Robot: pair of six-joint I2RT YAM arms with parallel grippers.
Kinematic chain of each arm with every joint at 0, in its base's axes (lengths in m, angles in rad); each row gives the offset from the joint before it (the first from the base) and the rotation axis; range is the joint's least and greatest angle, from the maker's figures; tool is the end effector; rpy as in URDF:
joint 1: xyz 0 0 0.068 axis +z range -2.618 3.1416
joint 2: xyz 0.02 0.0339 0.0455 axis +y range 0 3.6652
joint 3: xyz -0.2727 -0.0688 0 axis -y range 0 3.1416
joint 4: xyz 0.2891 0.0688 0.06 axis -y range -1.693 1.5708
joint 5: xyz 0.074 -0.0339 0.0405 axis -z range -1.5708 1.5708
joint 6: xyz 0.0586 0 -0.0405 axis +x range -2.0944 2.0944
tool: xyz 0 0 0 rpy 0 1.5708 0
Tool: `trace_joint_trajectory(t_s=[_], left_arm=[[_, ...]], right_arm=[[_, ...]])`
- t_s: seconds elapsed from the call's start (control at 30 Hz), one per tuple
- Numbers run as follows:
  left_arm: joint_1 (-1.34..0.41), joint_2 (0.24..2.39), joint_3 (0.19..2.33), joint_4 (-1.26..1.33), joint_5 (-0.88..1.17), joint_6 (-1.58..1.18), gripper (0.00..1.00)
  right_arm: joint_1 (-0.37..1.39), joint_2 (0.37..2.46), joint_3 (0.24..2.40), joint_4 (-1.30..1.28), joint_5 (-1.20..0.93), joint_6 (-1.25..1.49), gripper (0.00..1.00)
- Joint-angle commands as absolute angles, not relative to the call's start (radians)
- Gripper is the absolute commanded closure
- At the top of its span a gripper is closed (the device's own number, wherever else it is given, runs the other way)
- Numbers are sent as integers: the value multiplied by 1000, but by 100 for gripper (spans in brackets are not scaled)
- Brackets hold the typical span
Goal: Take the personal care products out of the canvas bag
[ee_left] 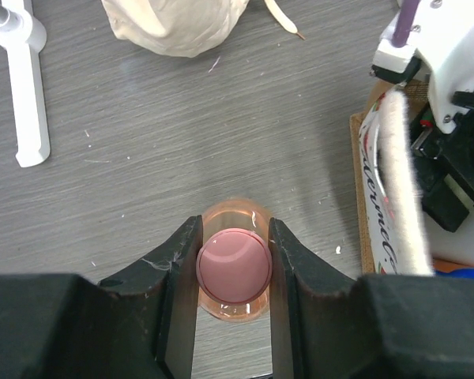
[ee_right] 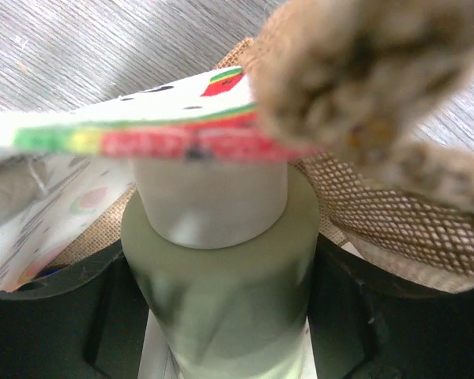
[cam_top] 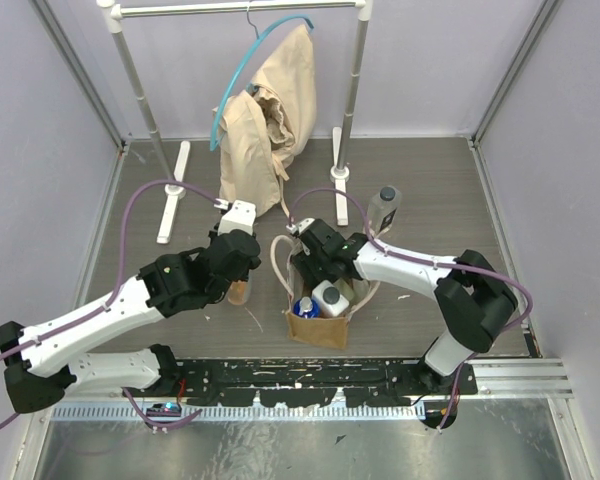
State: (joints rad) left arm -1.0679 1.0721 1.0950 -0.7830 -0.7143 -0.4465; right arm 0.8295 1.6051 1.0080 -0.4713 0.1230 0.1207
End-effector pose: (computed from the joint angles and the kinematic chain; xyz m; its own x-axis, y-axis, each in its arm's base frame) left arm 0.1604 -0.2119 0.3381 -0.4866 0.2076 -0.8486 0.2473 0.9644 0.0941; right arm 0.2523 0.2650 0.1573 -0.6708 -0.5558 -0.4910 -0.6158 0.7864 -0.0488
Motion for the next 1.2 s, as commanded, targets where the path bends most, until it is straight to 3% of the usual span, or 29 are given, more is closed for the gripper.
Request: trace_joint_trajectory(t_s=[0.0,0.23,0.4,0.6,0.8,1.17], left_arm=[[-1046,1033,1083,-663,-769,-456,61],[-969,1021,962,-546,-788,-425,61],[-874,1027,889,-429,-750,-397,60],[-774,1104,868,-295,-715,-330,57],[-721,1138,884,-244,-701,-345,56],[-720,1054,896,-221,-731,-352,59]], right_arm=[[835,1458,993,-454,179,156,76],[835,1072,951,-298,291,162,88],[834,971,934,-228,340,124,89],[834,952,876,-46,405,82,89],[833,974,810,273,513,13,97],[778,1124,897,564,495,-99,99]])
